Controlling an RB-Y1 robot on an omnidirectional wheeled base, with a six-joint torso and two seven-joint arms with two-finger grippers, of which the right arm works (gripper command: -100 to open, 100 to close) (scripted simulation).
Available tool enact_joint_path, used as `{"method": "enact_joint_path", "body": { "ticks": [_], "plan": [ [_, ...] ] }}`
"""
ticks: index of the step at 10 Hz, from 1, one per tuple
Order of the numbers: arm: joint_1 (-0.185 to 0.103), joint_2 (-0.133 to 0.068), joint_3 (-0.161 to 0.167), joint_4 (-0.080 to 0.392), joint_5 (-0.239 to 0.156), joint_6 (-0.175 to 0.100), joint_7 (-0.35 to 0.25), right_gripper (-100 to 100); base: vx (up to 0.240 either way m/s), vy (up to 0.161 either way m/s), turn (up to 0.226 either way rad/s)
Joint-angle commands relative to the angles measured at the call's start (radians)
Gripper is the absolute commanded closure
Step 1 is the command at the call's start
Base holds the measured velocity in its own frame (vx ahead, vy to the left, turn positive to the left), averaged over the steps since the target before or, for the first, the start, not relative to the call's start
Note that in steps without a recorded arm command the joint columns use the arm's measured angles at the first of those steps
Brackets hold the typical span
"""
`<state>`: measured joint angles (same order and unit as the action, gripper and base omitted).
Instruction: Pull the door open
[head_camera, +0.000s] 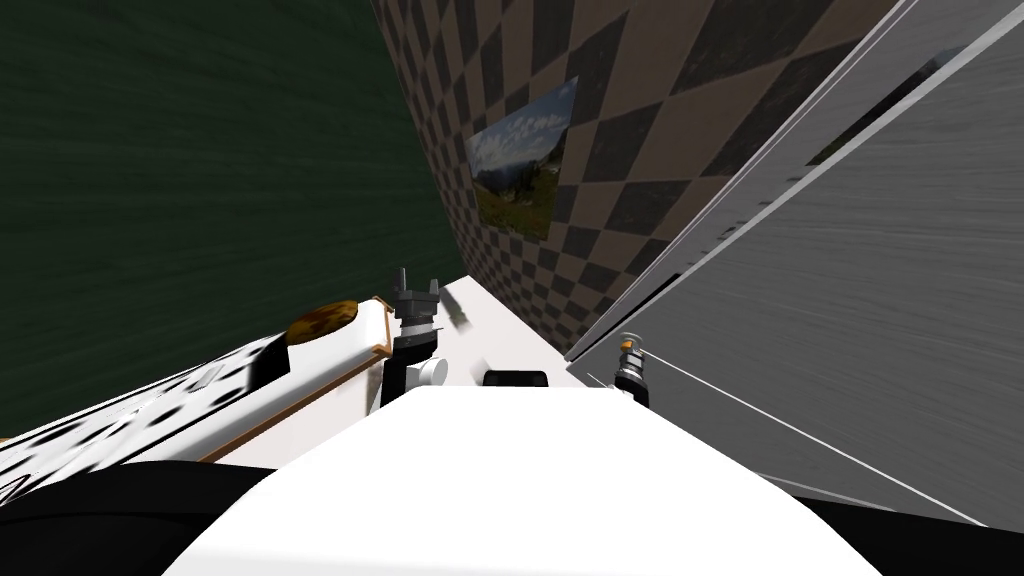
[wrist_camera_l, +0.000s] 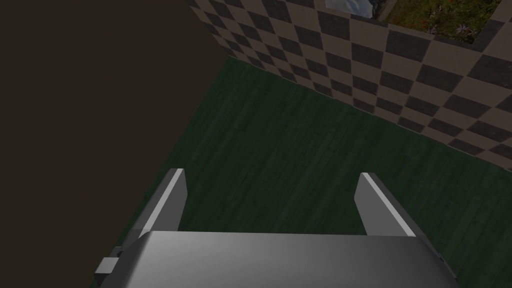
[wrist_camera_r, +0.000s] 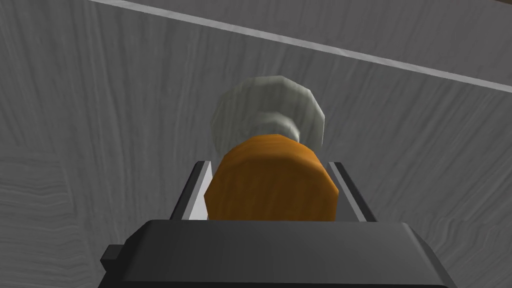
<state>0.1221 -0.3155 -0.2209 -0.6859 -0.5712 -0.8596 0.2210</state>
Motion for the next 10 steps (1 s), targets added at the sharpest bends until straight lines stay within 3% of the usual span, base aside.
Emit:
{"method": "enact_joint_path", "body": {
  "ticks": [1, 6, 10],
  "plan": [
    [-0.002, 0.003, 0.000, -0.001, -0.001, 0.001, -0.050, 100, -0.033, 0.005, 0.024],
    [-0.005, 0.006, -0.001, -0.003, -0.001, 0.003, -0.138, 100, -0.028, 0.000, 0.018],
    [-0.009, 0.010, -0.003, -0.005, -0.001, 0.006, -0.255, 100, -0.036, 0.001, 0.025]
  ]
}}
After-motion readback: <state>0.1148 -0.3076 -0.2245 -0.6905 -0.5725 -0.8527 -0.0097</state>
